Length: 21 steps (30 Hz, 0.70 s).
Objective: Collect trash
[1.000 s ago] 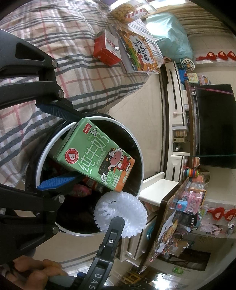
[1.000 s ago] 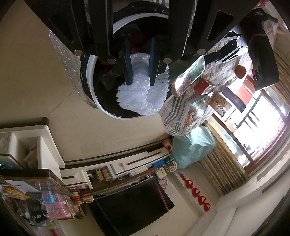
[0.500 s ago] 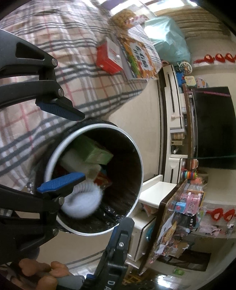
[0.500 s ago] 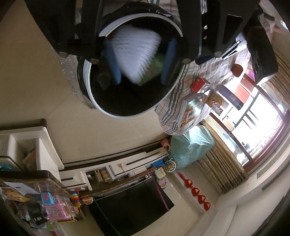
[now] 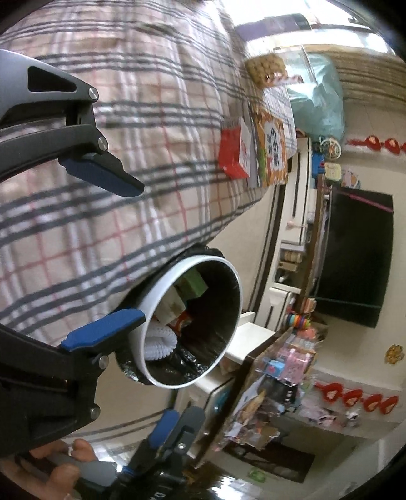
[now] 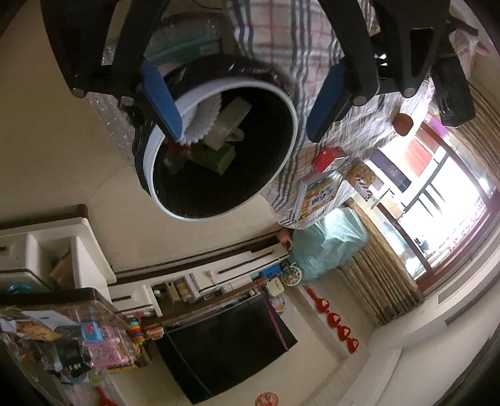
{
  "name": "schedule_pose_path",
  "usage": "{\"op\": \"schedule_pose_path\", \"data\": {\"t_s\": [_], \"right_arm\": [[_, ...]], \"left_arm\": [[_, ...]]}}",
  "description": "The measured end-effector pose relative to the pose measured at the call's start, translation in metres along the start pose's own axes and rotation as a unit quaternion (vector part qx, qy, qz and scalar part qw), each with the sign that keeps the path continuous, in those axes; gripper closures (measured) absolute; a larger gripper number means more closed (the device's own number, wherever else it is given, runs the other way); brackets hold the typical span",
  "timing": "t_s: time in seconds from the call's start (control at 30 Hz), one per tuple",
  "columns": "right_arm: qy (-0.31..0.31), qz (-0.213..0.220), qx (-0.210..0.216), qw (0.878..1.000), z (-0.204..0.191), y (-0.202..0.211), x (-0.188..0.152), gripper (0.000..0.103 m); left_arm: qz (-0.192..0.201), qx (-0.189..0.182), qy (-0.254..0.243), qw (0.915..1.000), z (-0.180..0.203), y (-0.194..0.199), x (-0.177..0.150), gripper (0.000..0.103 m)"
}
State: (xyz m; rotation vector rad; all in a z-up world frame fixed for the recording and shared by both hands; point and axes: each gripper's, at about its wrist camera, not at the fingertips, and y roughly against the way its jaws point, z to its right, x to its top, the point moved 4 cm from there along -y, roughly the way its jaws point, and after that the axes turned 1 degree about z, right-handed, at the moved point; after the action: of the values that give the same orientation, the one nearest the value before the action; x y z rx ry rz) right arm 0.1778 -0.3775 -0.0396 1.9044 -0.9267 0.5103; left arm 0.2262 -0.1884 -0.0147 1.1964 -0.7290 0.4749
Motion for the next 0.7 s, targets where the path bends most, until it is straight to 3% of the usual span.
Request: {"op": "schedule_pose_path", "data": {"t_s": [0.43,0.7], "right_arm": [[0.061,0.047,-0.025,0.997,-0.042,0.046,-0.043,0.003],[0.085,0.079,-0.035,0.993,-0.059,0.067,-0.056,0.002]], "left_arm": [[0.091,0.037,0.008,0.9951,-0.012,0.090,-0.053,0.014],[0.160,0.083,-0.008,0.9836,-0.008,0.138,-0.081,0.001]]}}
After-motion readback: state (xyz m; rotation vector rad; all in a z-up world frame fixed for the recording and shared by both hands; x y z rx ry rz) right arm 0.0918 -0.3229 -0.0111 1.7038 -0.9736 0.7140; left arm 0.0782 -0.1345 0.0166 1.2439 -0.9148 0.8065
